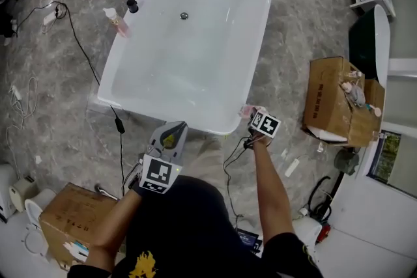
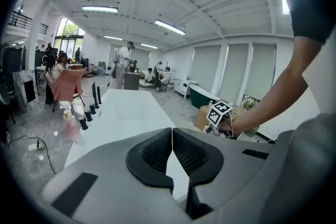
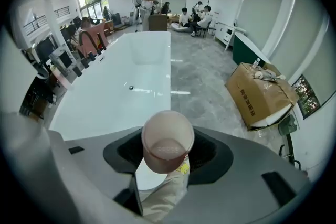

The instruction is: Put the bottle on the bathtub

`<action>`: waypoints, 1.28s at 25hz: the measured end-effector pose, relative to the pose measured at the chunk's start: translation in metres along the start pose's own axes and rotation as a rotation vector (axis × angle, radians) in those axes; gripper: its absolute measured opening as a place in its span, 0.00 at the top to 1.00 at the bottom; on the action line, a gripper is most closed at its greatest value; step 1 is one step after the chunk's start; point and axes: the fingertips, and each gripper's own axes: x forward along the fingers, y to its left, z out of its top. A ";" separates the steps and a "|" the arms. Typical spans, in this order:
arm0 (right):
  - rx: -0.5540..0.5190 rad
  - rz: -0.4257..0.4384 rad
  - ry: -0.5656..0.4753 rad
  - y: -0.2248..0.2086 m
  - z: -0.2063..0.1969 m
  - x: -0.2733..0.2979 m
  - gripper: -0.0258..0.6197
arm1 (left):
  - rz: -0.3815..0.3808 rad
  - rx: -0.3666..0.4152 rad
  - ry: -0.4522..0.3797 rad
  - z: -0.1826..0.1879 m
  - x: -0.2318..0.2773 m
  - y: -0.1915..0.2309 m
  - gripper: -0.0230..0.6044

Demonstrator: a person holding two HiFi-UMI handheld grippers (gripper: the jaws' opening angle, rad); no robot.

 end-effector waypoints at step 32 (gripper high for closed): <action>-0.227 0.006 -0.068 0.010 0.008 0.033 0.55 | -0.005 -0.005 0.043 -0.011 0.008 -0.002 0.93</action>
